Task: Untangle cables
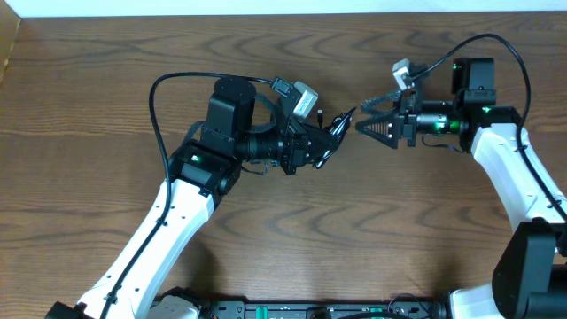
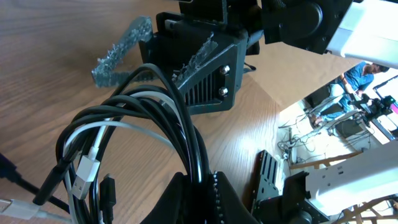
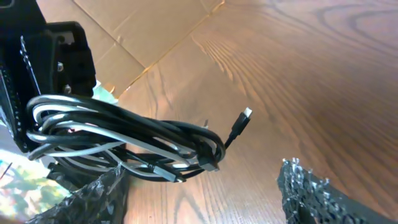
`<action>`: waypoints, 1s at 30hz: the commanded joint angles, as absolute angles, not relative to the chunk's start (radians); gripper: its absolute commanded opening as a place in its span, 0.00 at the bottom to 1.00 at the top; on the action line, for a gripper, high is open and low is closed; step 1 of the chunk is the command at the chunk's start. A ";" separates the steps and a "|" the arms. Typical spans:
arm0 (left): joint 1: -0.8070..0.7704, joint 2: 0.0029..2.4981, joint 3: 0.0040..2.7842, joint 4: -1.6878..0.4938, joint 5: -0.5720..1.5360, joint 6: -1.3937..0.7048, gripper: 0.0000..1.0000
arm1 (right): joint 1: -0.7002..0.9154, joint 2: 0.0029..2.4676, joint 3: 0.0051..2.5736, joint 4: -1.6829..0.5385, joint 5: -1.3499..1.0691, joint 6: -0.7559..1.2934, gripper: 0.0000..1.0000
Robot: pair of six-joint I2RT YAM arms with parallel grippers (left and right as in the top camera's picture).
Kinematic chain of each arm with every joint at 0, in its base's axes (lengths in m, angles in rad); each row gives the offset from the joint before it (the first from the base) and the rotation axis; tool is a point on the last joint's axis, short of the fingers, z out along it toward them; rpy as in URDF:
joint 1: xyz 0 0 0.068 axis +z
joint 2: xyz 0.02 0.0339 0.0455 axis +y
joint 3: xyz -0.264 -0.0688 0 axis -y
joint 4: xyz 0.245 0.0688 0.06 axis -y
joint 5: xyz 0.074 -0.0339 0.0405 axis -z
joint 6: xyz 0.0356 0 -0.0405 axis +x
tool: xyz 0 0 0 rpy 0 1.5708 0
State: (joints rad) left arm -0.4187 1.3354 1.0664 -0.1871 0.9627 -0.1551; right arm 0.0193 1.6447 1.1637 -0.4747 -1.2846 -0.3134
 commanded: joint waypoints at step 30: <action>-0.416 1.339 1.068 -0.186 1.108 -0.133 0.08 | 0.072 1.633 1.163 -0.345 -1.425 -0.330 0.01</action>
